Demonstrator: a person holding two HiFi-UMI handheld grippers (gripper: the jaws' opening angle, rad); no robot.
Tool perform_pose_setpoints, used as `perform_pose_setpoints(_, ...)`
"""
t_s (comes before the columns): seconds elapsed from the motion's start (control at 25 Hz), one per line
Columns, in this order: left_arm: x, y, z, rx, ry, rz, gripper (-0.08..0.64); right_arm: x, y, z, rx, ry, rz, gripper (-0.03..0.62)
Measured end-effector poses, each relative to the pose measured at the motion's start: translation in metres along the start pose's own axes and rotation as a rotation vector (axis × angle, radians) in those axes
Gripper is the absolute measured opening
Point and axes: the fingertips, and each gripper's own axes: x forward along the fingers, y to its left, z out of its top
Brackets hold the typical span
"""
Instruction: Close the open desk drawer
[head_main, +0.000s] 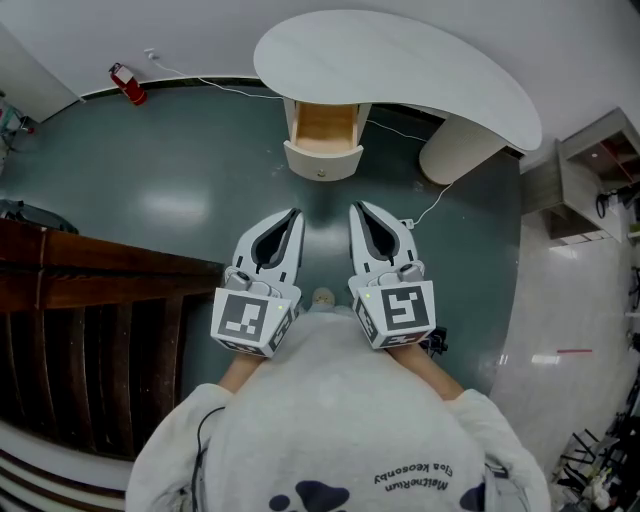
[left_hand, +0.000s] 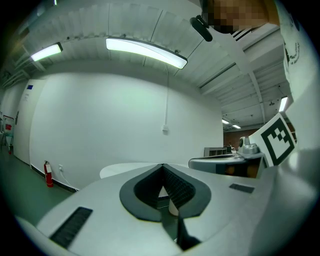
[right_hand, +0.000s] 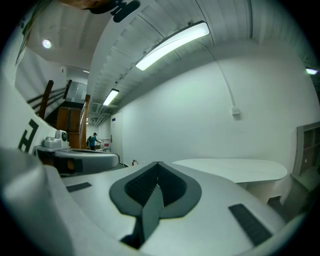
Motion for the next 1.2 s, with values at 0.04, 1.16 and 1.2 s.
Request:
perform_pose_setpoints(0.04, 0.002, 0.0, 0.0, 0.0, 0.002, 0.001, 0.008, 0.001, -0.002, -0.001, 0.0, 0.002, 0.003, 0.017)
perform_pose_setpoints(1.16, 0.097, 0.053, -0.001, -0.019, 0.054, -0.096, 0.008, 0.082, -0.053, -0.004, 0.014, 0.043, -0.092, 0.017)
perform_pose_setpoints(1.2, 0.105, 0.059, 0.0, -0.018, 0.054, -0.102, 0.008, 0.091, -0.056, -0.003, 0.015, 0.043, -0.099, 0.017)
